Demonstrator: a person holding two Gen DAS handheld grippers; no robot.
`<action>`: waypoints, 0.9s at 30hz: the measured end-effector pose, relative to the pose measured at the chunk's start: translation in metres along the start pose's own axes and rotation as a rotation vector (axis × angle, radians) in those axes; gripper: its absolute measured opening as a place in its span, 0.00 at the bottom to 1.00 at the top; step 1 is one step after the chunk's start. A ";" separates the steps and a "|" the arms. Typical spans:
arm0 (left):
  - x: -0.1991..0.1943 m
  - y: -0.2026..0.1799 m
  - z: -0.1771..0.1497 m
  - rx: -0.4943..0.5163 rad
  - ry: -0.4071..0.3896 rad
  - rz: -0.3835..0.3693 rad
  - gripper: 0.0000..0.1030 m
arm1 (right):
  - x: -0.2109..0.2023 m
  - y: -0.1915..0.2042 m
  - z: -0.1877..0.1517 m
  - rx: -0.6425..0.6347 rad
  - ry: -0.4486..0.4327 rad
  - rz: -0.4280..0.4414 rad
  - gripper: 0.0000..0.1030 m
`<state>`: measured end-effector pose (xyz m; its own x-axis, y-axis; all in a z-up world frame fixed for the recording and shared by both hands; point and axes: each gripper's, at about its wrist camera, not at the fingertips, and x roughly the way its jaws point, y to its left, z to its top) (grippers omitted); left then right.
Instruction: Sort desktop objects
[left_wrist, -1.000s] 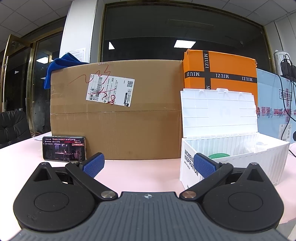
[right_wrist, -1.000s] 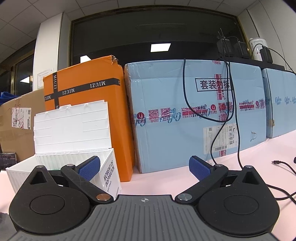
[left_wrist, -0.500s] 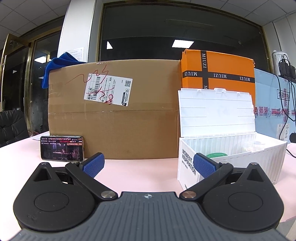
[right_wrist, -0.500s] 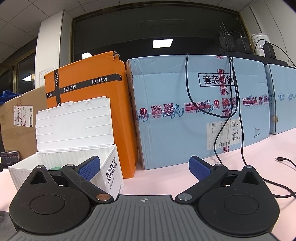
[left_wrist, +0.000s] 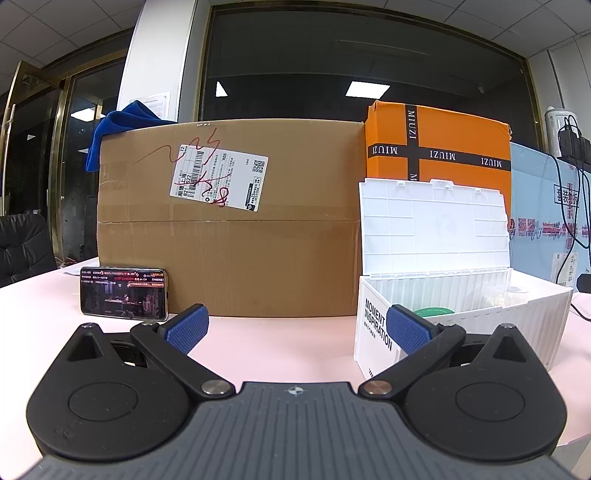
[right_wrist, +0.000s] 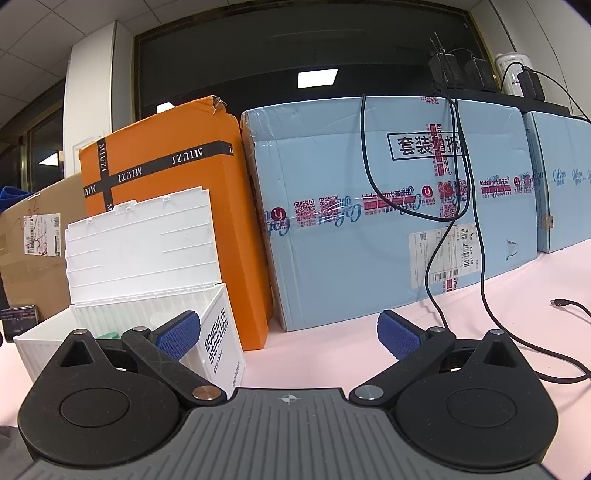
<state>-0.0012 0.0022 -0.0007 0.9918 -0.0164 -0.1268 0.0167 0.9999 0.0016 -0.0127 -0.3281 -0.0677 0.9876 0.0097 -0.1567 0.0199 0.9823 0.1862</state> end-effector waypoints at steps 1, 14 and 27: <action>0.000 0.000 0.000 -0.001 0.001 0.000 1.00 | 0.000 0.000 0.000 0.000 0.001 0.000 1.00; -0.001 0.000 0.000 -0.006 -0.004 0.001 1.00 | 0.001 0.000 0.000 0.003 0.001 -0.001 1.00; -0.002 0.001 0.001 -0.009 -0.005 -0.001 1.00 | 0.000 0.000 -0.001 0.004 -0.001 0.000 1.00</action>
<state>-0.0028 0.0029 0.0002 0.9924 -0.0169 -0.1215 0.0161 0.9998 -0.0078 -0.0131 -0.3279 -0.0687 0.9878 0.0094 -0.1558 0.0207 0.9815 0.1904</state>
